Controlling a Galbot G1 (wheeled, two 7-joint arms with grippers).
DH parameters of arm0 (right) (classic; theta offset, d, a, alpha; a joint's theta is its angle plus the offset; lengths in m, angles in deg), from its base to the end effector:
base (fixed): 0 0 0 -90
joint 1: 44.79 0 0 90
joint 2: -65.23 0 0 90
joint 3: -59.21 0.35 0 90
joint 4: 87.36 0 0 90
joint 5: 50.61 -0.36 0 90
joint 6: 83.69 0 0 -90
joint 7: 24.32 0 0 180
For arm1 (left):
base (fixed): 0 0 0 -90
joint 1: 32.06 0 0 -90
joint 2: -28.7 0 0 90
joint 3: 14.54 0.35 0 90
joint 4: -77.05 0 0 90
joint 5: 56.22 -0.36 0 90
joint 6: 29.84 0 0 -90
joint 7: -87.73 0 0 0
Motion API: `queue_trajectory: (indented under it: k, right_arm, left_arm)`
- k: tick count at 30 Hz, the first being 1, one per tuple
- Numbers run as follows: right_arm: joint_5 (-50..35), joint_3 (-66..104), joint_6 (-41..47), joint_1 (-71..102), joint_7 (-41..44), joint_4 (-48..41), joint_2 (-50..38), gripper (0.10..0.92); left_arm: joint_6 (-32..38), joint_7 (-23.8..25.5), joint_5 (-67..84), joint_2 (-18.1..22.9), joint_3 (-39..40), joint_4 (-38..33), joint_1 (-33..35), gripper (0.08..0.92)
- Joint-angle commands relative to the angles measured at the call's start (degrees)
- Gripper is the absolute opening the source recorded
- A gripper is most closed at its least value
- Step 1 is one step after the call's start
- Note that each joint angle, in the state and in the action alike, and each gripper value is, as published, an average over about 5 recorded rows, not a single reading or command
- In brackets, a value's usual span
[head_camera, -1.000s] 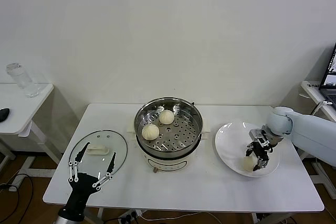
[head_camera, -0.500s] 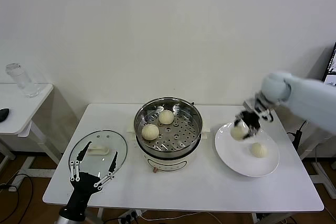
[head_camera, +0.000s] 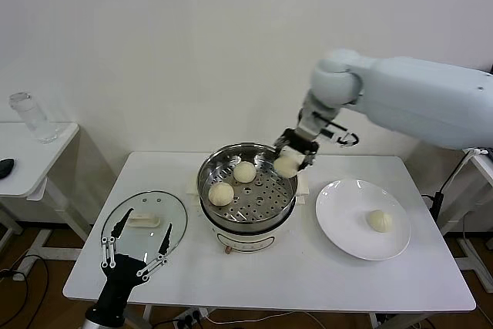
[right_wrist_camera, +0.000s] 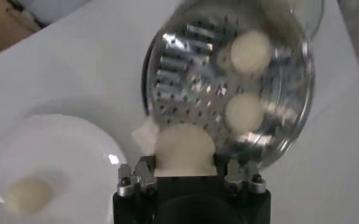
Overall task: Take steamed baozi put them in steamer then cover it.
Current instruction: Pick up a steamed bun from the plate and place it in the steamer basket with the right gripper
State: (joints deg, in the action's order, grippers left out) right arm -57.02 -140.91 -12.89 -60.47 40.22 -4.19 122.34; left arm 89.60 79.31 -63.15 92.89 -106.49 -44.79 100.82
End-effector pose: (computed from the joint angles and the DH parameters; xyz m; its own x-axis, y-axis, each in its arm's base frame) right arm 0.5263 0.0685 0.0200 -0.1626 -0.1897 0.9683 -0.3611 -0.9018 -0.2373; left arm 0.1290 0.0791 -0.3103 -0.9097 0.2906 -0.2967 0.1532 0.8988 0.4107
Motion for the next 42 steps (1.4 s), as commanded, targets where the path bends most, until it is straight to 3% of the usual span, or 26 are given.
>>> queue_trajectory:
  k: [1, 9, 28, 42]
  right_arm:
    - [10.61, -0.65, -8.31, 1.62, -3.26, 6.10, 7.77, 0.654]
    - [20.24, 1.21, -13.16, 9.10, -6.28, 4.80, 9.07, 0.654]
    - [25.69, 1.77, -14.87, 14.95, -8.08, 1.52, 10.47, 0.666]
    - [25.21, 4.26, -14.64, 13.13, -7.73, 1.86, 8.68, 0.820]
  left_arm:
    - [0.15, -0.07, 0.08, 0.09, 0.03, 0.03, -0.08, 0.823]
    - [0.56, -0.19, 0.20, 0.14, -0.45, 0.29, 0.10, 0.823]
    - [0.63, -0.44, 0.80, 0.13, -0.44, 0.29, -0.25, 0.823]
    - [0.54, -0.48, 1.46, -0.07, -0.57, 0.34, -0.48, 0.823]
